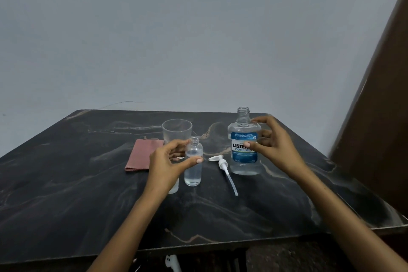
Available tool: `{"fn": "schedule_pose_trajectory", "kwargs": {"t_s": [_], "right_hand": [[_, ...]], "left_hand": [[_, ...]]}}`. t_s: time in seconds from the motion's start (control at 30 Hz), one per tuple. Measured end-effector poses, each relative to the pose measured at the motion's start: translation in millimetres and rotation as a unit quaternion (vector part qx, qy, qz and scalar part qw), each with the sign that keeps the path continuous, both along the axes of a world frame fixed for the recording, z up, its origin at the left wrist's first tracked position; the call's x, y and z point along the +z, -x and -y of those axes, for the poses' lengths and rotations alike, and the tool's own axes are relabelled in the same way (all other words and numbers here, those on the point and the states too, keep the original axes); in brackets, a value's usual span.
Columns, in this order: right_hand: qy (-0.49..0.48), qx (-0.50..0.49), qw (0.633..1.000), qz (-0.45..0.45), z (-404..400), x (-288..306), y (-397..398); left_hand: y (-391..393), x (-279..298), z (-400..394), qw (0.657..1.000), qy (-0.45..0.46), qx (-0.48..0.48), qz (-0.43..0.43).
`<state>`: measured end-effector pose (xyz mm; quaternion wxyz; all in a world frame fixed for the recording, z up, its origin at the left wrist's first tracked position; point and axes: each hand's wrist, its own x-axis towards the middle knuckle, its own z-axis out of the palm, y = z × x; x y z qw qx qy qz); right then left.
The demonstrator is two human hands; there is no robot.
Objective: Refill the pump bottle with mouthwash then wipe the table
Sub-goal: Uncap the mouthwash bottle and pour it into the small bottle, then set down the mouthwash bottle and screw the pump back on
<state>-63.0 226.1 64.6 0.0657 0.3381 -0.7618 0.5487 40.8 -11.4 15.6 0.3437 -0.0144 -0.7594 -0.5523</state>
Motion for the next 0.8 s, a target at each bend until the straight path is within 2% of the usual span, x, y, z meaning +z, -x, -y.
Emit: {"fn": "schedule_pose_trajectory", "kwargs": {"t_s": [0.27, 0.5, 0.7, 0.8], "right_hand": [[0.087, -0.029, 0.996, 0.005, 2.7, -26.9, -3.3], [0.043, -0.091, 0.995, 0.0, 0.1, -24.6, -13.2], [0.147, -0.236, 0.957, -0.08, 7.8, -39.2, -47.7], [0.145, -0.202, 0.953, -0.174, 27.2, -39.4, -63.4]], "left_hand": [[-0.6, 1.5, -1.0, 1.0, -0.002, -0.005, -0.009], [0.1, 1.3, -0.9, 1.0, 0.0, -0.008, -0.013], [0.4, -0.3, -0.5, 1.0, 0.005, -0.002, -0.018], [1.0, -0.7, 0.1, 1.0, 0.009, 0.0, -0.018]]}}
